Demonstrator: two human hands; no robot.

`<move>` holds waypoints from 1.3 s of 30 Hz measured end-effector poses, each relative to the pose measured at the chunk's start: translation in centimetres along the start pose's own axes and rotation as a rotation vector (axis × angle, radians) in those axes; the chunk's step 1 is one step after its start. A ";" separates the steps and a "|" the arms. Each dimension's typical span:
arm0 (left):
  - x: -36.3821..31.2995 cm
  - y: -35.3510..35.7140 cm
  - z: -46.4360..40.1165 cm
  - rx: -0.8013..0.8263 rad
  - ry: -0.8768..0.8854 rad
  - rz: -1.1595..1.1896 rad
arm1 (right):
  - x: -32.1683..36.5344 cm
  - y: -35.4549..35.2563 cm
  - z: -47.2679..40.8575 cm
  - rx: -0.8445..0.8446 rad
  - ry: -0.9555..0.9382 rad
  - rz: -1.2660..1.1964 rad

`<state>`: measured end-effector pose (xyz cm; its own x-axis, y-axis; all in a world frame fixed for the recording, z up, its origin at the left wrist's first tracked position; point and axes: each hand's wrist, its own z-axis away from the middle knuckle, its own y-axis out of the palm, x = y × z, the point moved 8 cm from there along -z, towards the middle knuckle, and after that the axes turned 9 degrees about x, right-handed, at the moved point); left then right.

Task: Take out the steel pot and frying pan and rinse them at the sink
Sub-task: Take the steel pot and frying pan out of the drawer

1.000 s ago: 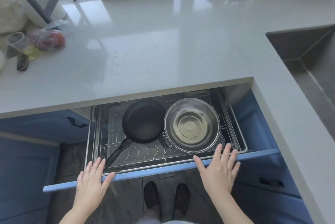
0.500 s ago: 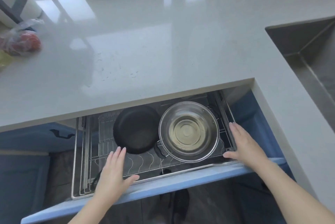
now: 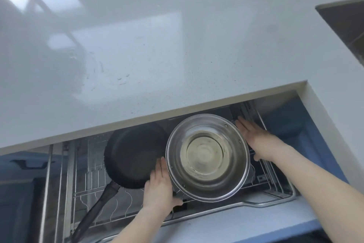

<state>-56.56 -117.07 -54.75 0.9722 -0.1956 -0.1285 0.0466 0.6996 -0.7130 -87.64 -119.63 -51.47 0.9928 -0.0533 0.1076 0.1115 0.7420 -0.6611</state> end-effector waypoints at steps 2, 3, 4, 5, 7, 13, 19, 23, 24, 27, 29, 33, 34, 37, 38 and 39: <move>-0.1 0.1 -0.5 -0.010 -0.004 0.006 | -0.5 0.0 -1.2 0.043 0.012 0.019; -0.1 0.1 -0.8 -0.015 -0.004 0.013 | -0.6 0.1 -1.9 0.057 0.005 0.011; -0.2 0.1 -1.1 -0.016 -0.002 0.022 | -0.7 0.2 -2.5 0.070 -0.010 -0.003; -0.2 0.1 -1.4 -0.015 0.003 0.031 | -0.6 0.4 -3.0 0.083 -0.028 -0.019; -0.4 0.3 -1.8 -0.006 0.007 0.044 | -0.7 0.6 -3.7 0.101 -0.054 -0.041; -0.2 0.9 -2.8 -0.006 -0.015 0.147 | -0.7 0.4 -4.2 0.135 -0.079 -0.067; 0.9 0.0 -3.1 0.060 0.113 0.307 | 0.0 -0.6 -2.5 0.150 -0.119 -0.096; 2.0 -2.8 -2.2 0.132 0.240 0.375 | 0.2 -1.0 -0.2 0.174 -0.153 -0.171; 2.2 -4.0 -1.8 0.125 0.286 0.386 | 0.4 -1.2 0.5 0.172 -0.170 -0.197; 2.6 -7.3 0.2 0.140 0.409 0.433 | 1.1 -2.3 2.7 0.151 -0.219 -0.259; 2.7 -9.3 2.2 0.169 0.451 0.437 | 1.9 -3.2 4.4 0.159 -0.238 -0.295; 4.4 -10.9 5.7 0.309 0.450 0.429 | 4.1 -4.2 7.8 0.222 -0.286 -0.333; 4.9 -11.1 6.6 0.344 0.427 0.426 | 4.5 -4.3 8.5 0.243 -0.285 -0.346; 6.1 -11.6 8.8 0.406 0.356 0.396 | 5.5 -4.4 10.7 0.286 -0.274 -0.374; 6.2 -12.0 9.6 0.411 0.347 0.388 | 5.7 -4.5 11.4 0.292 -0.271 -0.378; 6.2 -12.4 10.3 0.413 0.348 0.392 | 5.9 -4.6 12.0 0.295 -0.271 -0.382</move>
<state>-48.75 -119.88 -39.57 0.8076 -0.0352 -0.5886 -0.1437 0.9564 -0.2544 -82.86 -115.33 -38.94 0.8328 -0.2099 0.5122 0.4053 0.8614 -0.3060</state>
